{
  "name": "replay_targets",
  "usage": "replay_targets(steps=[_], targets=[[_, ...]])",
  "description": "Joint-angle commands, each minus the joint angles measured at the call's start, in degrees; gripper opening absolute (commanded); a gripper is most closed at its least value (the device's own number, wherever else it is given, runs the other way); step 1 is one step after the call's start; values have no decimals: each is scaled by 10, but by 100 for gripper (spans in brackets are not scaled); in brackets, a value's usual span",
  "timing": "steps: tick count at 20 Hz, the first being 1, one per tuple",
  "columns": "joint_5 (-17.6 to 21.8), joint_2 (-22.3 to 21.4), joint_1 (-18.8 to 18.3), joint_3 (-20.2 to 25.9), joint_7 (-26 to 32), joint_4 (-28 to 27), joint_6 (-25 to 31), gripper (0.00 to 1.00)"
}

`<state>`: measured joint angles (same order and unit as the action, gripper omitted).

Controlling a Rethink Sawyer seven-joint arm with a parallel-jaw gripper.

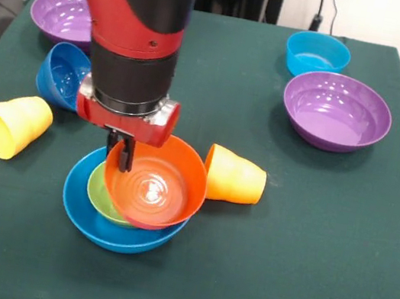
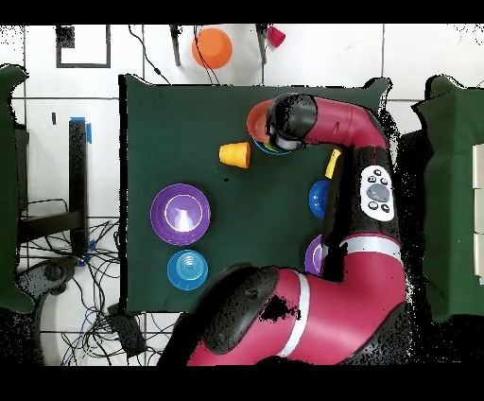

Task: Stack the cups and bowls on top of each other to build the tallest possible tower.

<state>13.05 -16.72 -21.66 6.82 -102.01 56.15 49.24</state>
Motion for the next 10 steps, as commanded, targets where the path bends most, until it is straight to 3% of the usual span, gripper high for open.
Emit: replay_targets(steps=[1, 10], targets=[[50, 0, 27, -10, 30, 2, 40, 0], [39, 12, 29, -9, 43, -24, 48, 0]])
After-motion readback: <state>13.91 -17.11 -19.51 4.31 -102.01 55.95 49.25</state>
